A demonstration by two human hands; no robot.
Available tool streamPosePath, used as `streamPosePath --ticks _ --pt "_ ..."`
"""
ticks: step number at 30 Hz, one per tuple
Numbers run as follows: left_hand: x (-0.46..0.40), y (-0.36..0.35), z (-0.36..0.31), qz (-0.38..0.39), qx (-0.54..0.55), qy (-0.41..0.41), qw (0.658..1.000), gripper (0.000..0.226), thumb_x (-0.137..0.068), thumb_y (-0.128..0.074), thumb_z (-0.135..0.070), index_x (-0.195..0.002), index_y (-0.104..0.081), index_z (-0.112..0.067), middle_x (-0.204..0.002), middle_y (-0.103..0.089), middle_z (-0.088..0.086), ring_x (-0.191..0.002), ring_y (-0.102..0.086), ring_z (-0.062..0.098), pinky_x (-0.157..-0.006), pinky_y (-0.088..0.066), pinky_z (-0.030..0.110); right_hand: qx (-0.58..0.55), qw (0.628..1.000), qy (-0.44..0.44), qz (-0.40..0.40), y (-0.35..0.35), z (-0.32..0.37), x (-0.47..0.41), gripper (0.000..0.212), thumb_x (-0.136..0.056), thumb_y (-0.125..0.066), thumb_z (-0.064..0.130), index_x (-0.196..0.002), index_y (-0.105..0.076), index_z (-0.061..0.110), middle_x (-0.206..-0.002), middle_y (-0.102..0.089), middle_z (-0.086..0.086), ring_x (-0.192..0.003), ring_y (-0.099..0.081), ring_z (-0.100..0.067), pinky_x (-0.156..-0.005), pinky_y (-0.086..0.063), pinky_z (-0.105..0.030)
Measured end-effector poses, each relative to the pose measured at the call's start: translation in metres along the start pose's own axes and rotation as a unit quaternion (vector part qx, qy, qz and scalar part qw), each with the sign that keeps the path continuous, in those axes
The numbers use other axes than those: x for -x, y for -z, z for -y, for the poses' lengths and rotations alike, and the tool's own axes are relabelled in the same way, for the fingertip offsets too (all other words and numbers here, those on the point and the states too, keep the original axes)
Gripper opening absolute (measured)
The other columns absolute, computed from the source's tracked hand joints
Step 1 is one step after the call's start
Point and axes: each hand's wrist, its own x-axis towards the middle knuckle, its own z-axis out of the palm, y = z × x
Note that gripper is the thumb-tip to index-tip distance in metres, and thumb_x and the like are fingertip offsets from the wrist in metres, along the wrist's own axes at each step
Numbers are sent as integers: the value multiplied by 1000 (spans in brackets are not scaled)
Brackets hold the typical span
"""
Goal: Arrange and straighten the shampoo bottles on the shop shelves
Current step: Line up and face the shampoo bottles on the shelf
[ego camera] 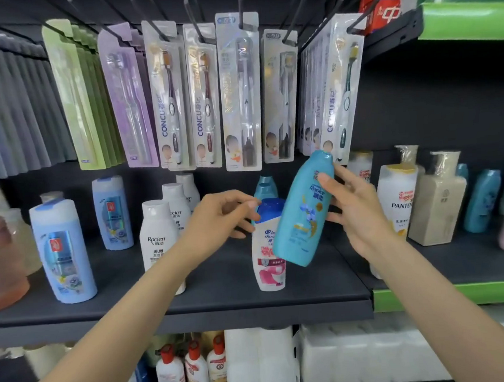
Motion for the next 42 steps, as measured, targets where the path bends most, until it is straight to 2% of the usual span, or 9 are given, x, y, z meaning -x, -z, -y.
streamPosePath --ticks 6,10,16,21,24,28,32,38,42 --pt "-49 -1 27 -79 -51 80 992 19 -95 -49 -16 -85 -64 -22 -88 -69 2 -72 -62 14 -64 -52 23 193 980 52 9 17 -9 -25 42 -86 -65 14 -125 -53 27 -98 -68 -4 -83 -67 -11 -72 -56 -27" --pt "-80 -10 46 -93 -62 131 985 14 -95 -49 -20 -94 -63 -17 -93 -65 3 -75 -58 13 -68 -49 25 309 950 52 4 23 -41 -56 48 -83 -70 19 -128 -53 26 -95 -62 5 -90 -64 -16 -81 -54 -36" --pt "-108 -23 52 -86 -12 127 988 20 -94 -51 -34 -106 -58 -19 -106 -62 -1 -98 -58 15 -88 -46 32 308 948 14 -77 26 -97 -108 42 -83 -69 16 -123 -56 15 -109 -66 -7 -99 -64 -26 -87 -52 -47" --pt "-123 -23 60 -54 -5 120 991 10 -93 -53 -33 -97 -61 -28 -100 -66 -5 -100 -61 16 -98 -46 39 278 954 -8 -112 24 -121 -142 45 -86 -66 15 -130 -53 15 -118 -64 -7 -108 -60 -26 -92 -49 -40" --pt "-127 -22 63 -45 -16 120 992 10 -93 -54 -31 -96 -63 -27 -95 -67 -5 -89 -63 12 -92 -47 35 262 962 5 -82 23 -135 -163 49 -87 -66 16 -133 -51 15 -123 -60 -11 -111 -58 -26 -96 -47 -39" --pt "-128 -25 61 -39 -5 149 988 15 -93 -53 -32 -88 -64 -23 -82 -66 -1 -72 -61 9 -66 -47 21 246 967 30 -58 17 -149 -180 48 -88 -64 12 -134 -51 10 -122 -61 -11 -109 -56 -18 -91 -42 -24" --pt "-129 -27 59 -32 -1 174 984 18 -93 -52 -34 -85 -64 -23 -70 -65 -6 -60 -61 4 -57 -44 19 214 975 24 -47 8 -165 -195 49 -87 -65 12 -135 -50 12 -126 -59 -12 -116 -56 -25 -103 -43 -36" --pt "-128 -27 54 -40 4 180 983 17 -92 -52 -34 -85 -64 -24 -69 -64 -7 -60 -60 5 -58 -44 19 112 992 -25 -55 18 -176 -201 44 -87 -65 14 -130 -53 10 -117 -59 -7 -107 -56 -18 -89 -48 -31" --pt "-127 -29 51 -40 4 182 982 17 -93 -52 -32 -84 -64 -23 -67 -64 -8 -53 -60 -1 -49 -46 12 78 993 -70 -49 25 -194 -198 34 -87 -64 9 -120 -57 9 -118 -62 -17 -106 -61 -30 -90 -52 -47"
